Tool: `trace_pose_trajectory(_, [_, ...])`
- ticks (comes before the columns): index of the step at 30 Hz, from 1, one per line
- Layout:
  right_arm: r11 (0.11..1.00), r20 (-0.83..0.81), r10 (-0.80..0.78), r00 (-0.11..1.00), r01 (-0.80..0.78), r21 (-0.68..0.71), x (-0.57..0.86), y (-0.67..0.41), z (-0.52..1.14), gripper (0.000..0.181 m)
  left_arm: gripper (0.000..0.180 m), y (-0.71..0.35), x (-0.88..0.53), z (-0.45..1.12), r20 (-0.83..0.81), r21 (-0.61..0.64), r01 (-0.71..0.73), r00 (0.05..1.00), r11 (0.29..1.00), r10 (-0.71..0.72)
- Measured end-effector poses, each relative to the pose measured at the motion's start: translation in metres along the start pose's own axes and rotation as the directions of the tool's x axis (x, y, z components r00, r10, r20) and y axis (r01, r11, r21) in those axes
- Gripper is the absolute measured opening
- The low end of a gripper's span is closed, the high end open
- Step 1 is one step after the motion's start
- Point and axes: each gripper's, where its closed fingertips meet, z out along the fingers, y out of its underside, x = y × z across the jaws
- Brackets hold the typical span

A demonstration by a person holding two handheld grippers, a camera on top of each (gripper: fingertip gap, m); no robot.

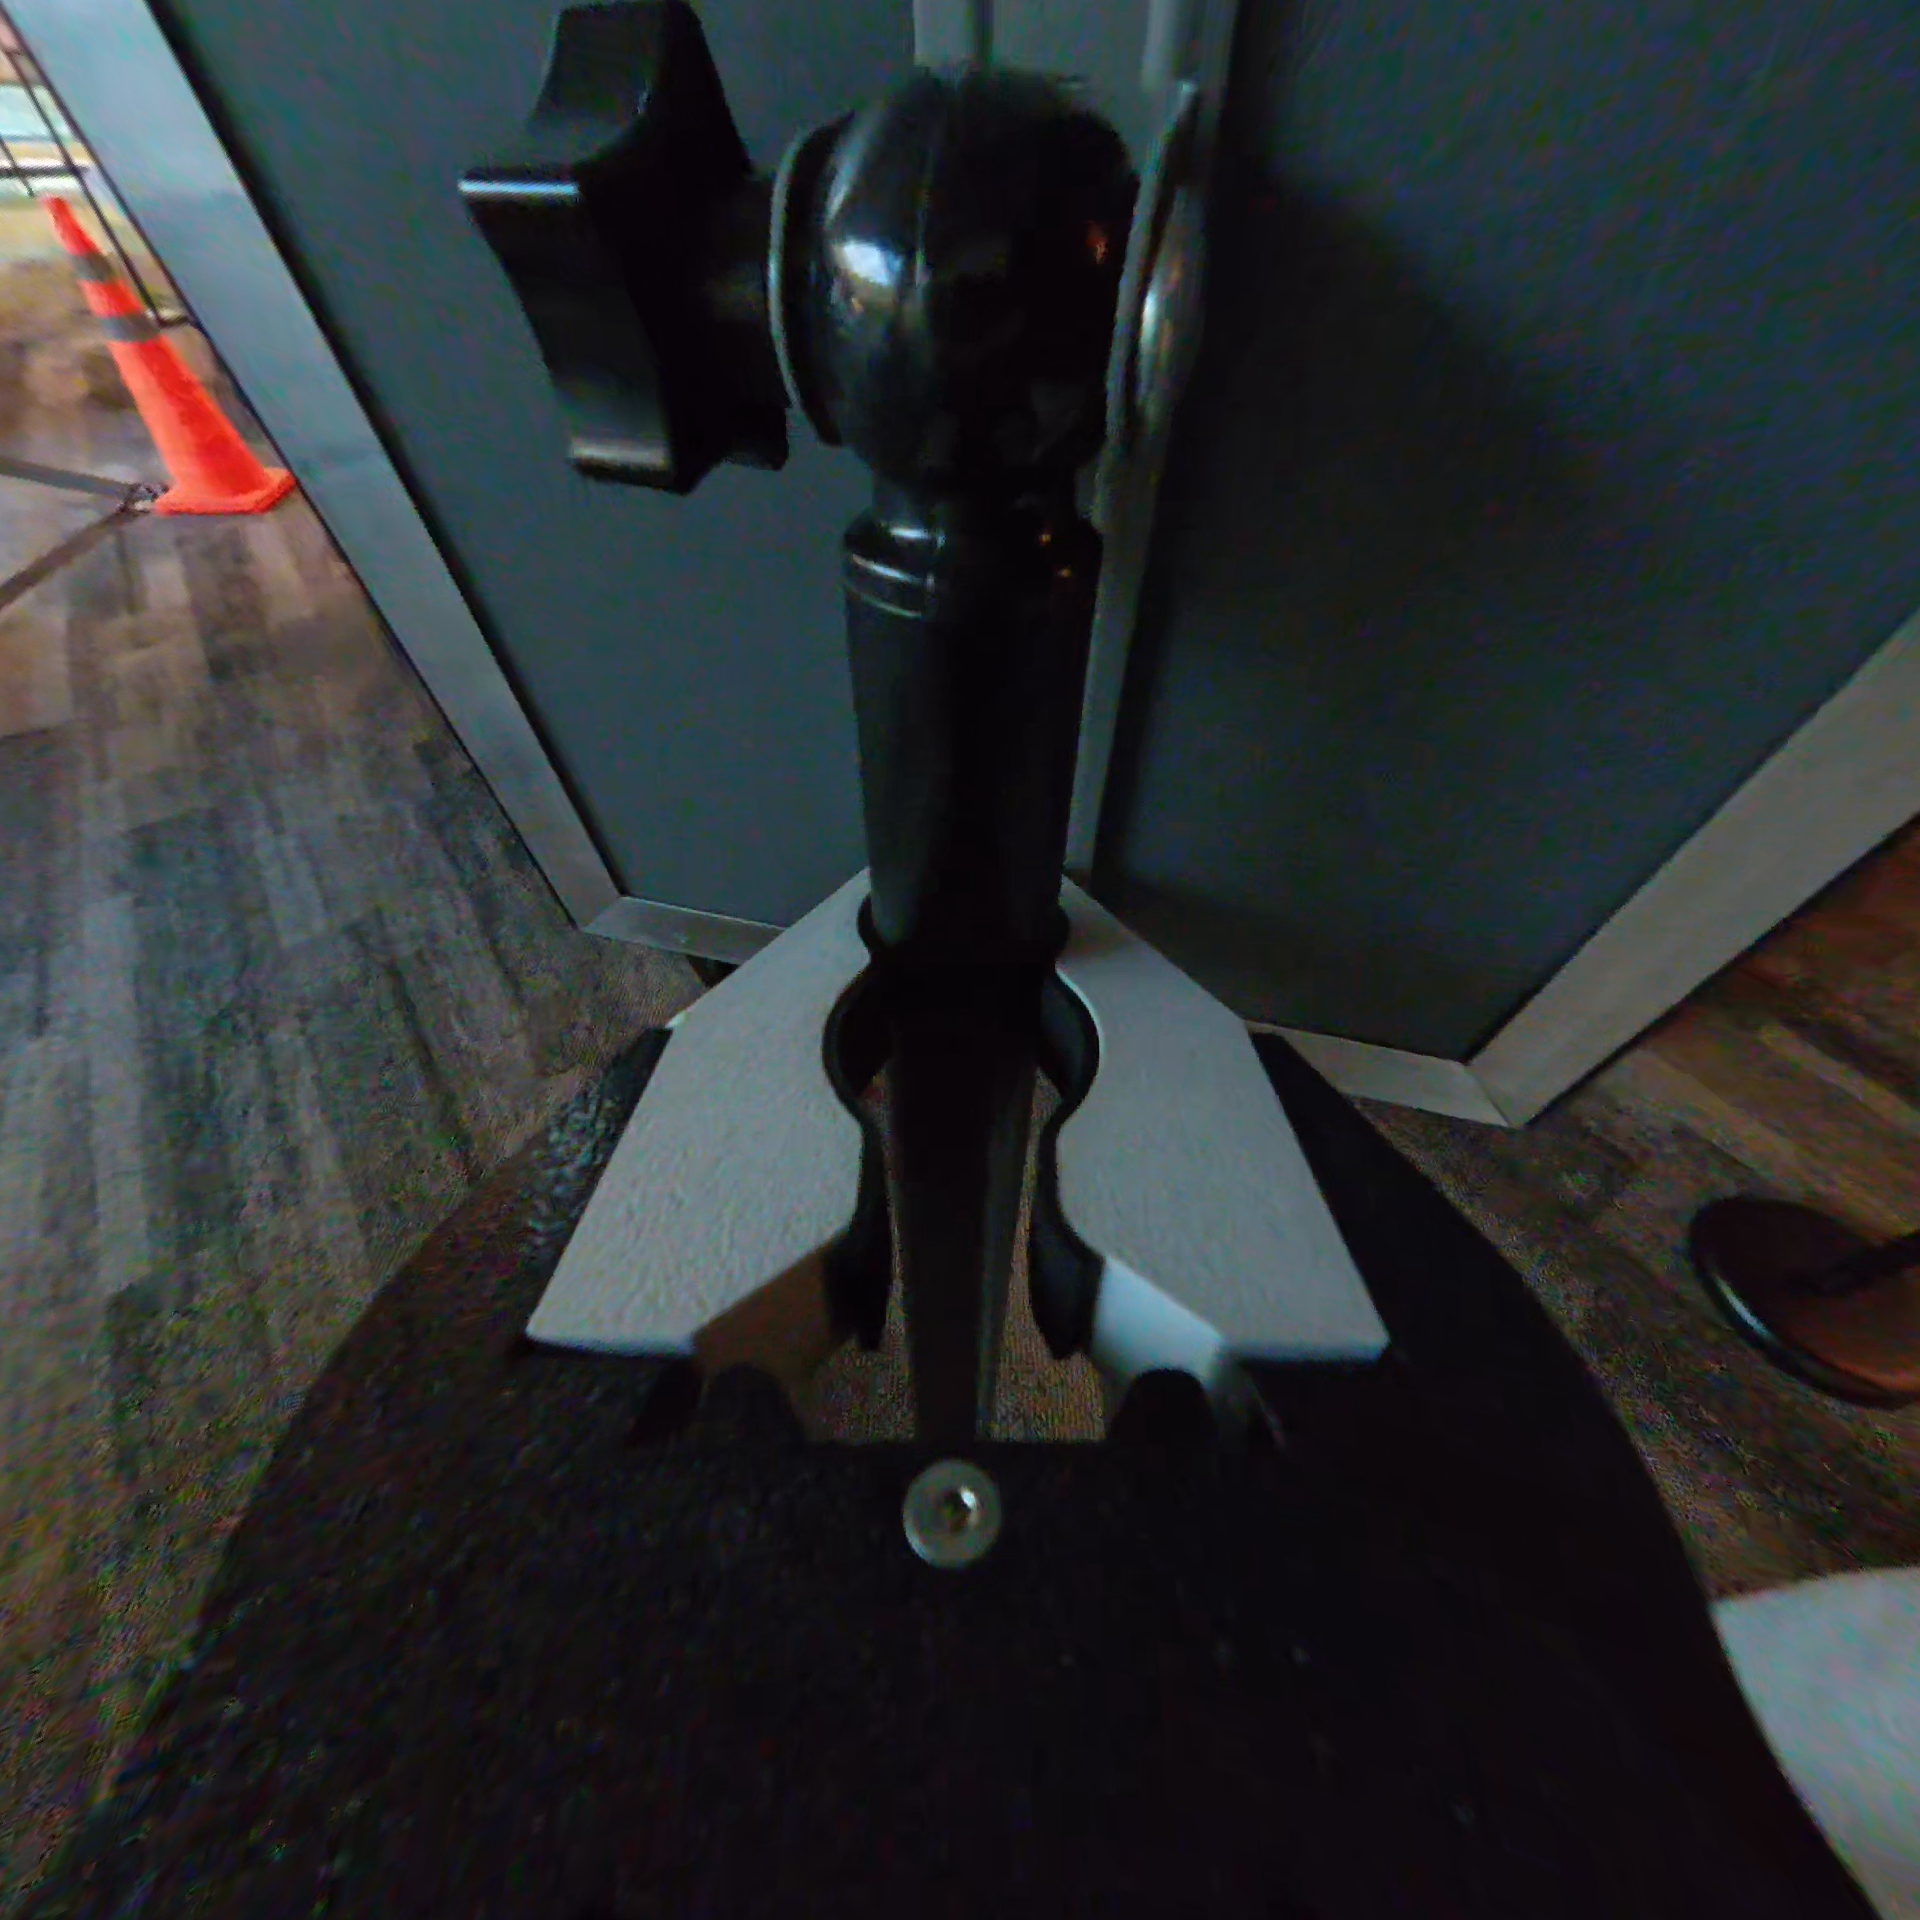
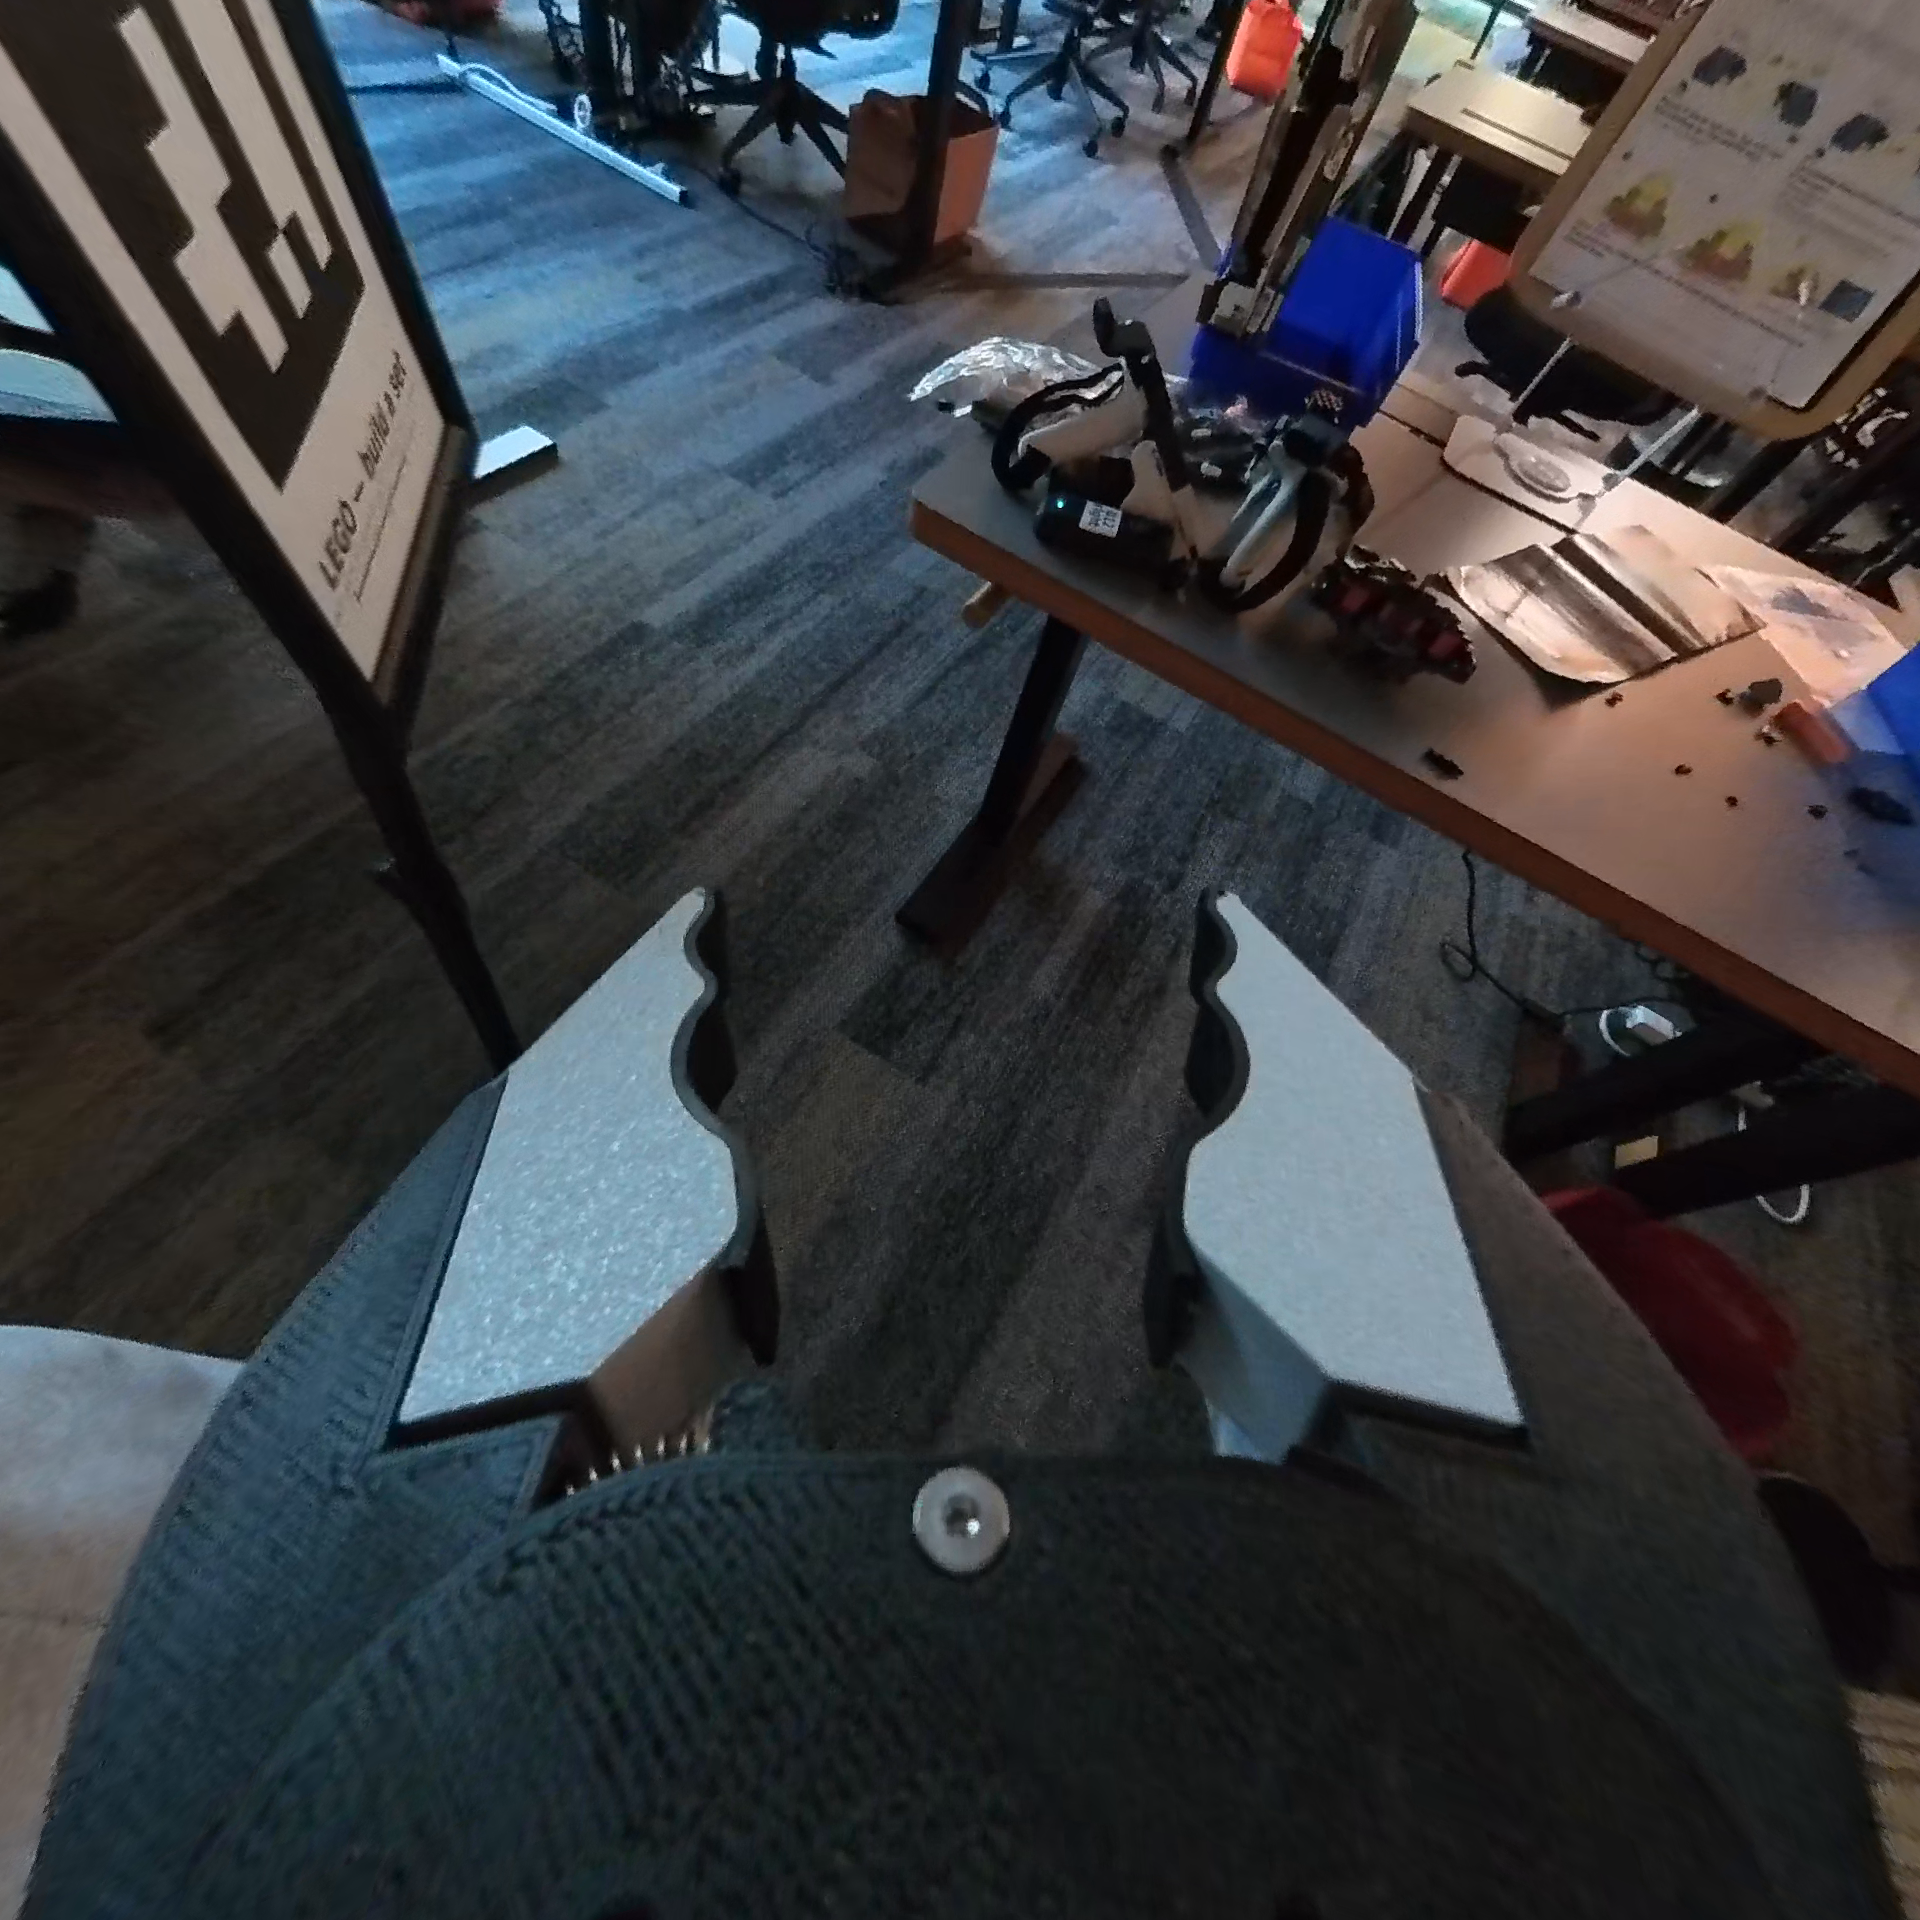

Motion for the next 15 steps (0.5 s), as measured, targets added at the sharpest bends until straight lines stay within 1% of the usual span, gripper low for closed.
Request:
trace_pose_trajectory(5, [1.000,-0.007,0.003,1.000,-0.004,-0.009,-0.001,0.002,0.002,0.088,0.020,0.001,-0.004,-0.002,-0.009,-0.018,-0.013,1.000,1.000,0.013])
trace_pose_trajectory(15, [1.000,0.006,0.005,1.000,-0.005,-0.003,-0.008,0.000,0.006,0.088,0.020,0.011,0.003,-0.029,0.005,0.008,-0.011,1.000,1.000,0.011])
